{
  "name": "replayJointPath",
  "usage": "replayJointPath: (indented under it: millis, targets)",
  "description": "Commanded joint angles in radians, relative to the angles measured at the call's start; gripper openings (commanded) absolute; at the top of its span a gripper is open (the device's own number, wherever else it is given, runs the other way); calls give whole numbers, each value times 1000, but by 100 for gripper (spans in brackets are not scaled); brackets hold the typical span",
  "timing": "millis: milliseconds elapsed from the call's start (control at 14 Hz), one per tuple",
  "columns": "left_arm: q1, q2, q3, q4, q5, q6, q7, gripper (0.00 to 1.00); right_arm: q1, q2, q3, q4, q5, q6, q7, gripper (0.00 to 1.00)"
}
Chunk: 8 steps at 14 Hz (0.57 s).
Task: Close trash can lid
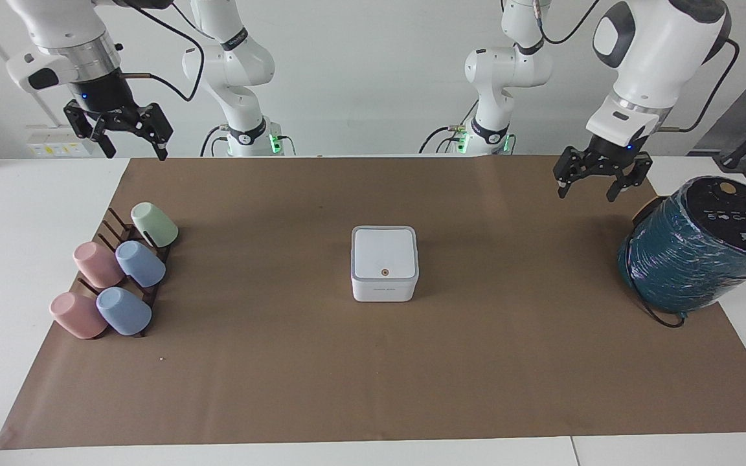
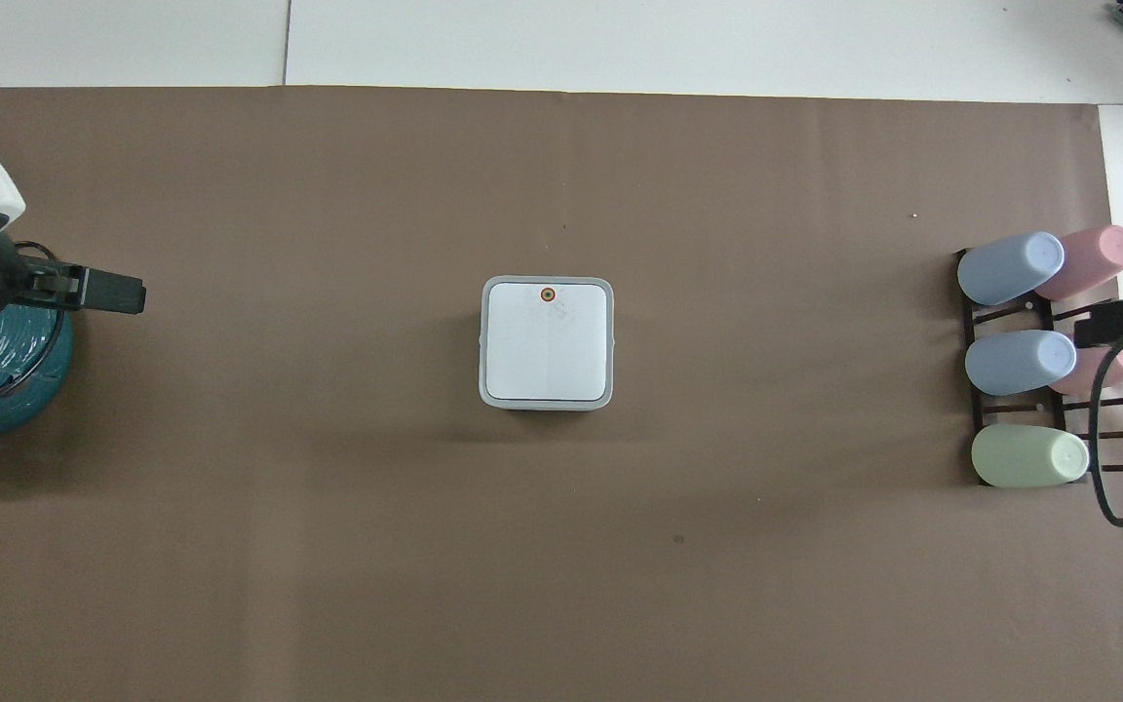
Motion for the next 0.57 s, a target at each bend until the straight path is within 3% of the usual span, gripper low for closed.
replayJointPath:
  millis: [0, 286, 500]
  targets:
    - [16, 56, -10, 153, 4, -133, 14, 100, 1, -18, -4, -15, 17, -11, -20, 100]
    - [17, 74, -5, 234, 8, -253, 13, 100, 1, -18, -4, -15, 17, -11, -20, 100]
    - [37, 50, 3, 218, 5, -283, 11, 100, 1, -18, -3, -15, 17, -10, -20, 100]
